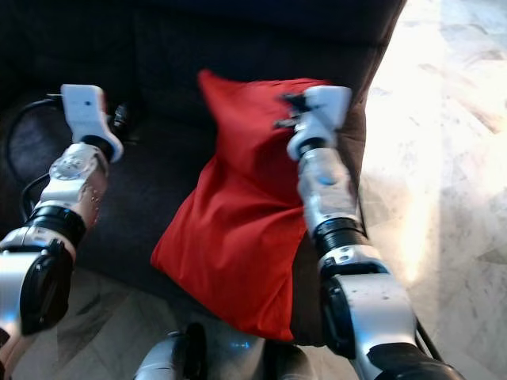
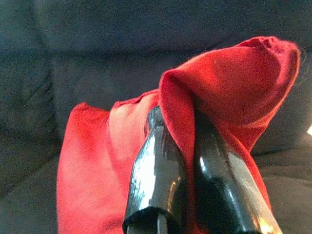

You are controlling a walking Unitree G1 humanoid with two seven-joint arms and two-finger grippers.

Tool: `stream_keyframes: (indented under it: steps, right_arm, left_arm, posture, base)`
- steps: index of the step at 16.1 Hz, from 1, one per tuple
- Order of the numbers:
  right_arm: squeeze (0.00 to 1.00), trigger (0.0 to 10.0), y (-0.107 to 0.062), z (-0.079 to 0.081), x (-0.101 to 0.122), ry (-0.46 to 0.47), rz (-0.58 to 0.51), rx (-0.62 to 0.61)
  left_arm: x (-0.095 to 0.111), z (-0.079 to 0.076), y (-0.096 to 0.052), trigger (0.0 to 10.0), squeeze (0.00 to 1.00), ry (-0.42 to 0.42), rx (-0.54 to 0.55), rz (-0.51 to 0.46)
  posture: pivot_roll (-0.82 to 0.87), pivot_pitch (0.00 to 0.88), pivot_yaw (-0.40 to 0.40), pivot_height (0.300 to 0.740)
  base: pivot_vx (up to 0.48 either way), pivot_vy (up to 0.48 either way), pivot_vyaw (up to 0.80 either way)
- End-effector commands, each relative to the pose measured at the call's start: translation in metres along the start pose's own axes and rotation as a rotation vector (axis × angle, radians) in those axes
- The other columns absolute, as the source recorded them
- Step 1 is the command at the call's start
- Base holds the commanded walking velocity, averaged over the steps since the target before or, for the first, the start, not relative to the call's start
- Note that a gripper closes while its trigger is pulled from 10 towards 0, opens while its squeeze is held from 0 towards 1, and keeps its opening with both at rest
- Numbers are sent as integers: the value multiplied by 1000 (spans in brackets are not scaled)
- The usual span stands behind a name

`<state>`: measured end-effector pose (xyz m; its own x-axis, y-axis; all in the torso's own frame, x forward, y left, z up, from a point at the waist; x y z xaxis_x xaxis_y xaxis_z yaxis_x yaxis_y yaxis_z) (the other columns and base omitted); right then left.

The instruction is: Move the pillow to the sofa from floor

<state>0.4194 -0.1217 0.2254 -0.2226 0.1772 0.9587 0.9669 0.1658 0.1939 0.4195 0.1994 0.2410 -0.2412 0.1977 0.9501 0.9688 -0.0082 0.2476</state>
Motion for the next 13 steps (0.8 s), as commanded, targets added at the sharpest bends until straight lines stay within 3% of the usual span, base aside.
stream_keyframes:
  steps: [1, 2, 3, 5, 7, 8, 9, 10, 11, 12, 13]
  right_arm:
    - [1000, 10000, 3, 13, 4, -49, -8, 62]
    - [1000, 10000, 3, 13, 4, -57, -3, 42]
    - [906, 10000, 3, 9, 2, -60, 12, 20]
    - [0, 10000, 2, 0, -4, -69, 45, -23]
    - [0, 10000, 1, -6, -8, -65, 63, -46]
    - [67, 10000, 1, -6, -8, -56, 59, -42]
    - [894, 10000, 1, -7, -8, -54, 57, -44]
    - [1000, 10000, 1, -7, -7, -57, 59, -54]
    - [906, 10000, 1, -9, -8, -63, 65, -71]
    - [0, 10000, 0, -11, -9, -65, 72, -88]
    - [0, 10000, -1, -11, -11, -62, 67, -88]
  left_arm:
    - [-6, 7, -6, 10000, 0, 0, 18, -4]
    - [-11, 7, -11, 10000, 0, 5, 13, -5]
    - [-14, 7, -13, 10000, 0, 8, 11, -4]
    - [-21, 6, -21, 10000, 0, 29, -4, -6]
    - [-27, 13, -32, 10000, 0, 34, 9, 6]
    - [-27, 16, -34, 10000, 0, 36, 20, 7]
    - [-26, 18, -35, 10000, 0, 37, 25, 7]
    - [-24, 19, -36, 10000, 0, 36, 32, 4]
    - [-22, 21, -36, 10000, 0, 37, 39, -2]
    - [-19, 20, -37, 10000, 0, 32, 46, -12]
    - [-19, 18, -40, 10000, 0, 28, 46, -15]
  posture:
    - [126, 268, -34, 726]
    - [129, 262, -34, 726]
    - [130, 259, -33, 726]
    - [133, 251, -33, 726]
    - [137, 250, -32, 726]
    - [137, 250, -32, 726]
    - [139, 249, -30, 726]
    - [140, 249, -29, 726]
    - [142, 245, -27, 726]
    - [143, 240, -25, 726]
    - [144, 237, -24, 726]
  base:
    - [0, 0, 0]
    - [0, 0, 0]
    - [0, 0, 0]
    - [0, 0, 0]
    - [0, 0, 0]
    - [0, 0, 0]
    - [0, 0, 0]
    - [0, 0, 0]
    - [0, 0, 0]
    - [0, 0, 0]
    - [0, 0, 0]
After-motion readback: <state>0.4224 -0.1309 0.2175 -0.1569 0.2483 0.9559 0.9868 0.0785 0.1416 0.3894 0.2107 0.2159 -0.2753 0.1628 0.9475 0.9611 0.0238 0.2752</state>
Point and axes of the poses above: a point about 5 cm out from each wrist's last joint towards the gripper, its own y axis pointing out of the wrist towards the gripper, its own x axis along the axis of the wrist's last joint, z = x × y, the point moved 1 cm from there along y, pointing out of the wrist towards the gripper, and after that the axes turned 13 degrees about -y, right-handed, at the moved point
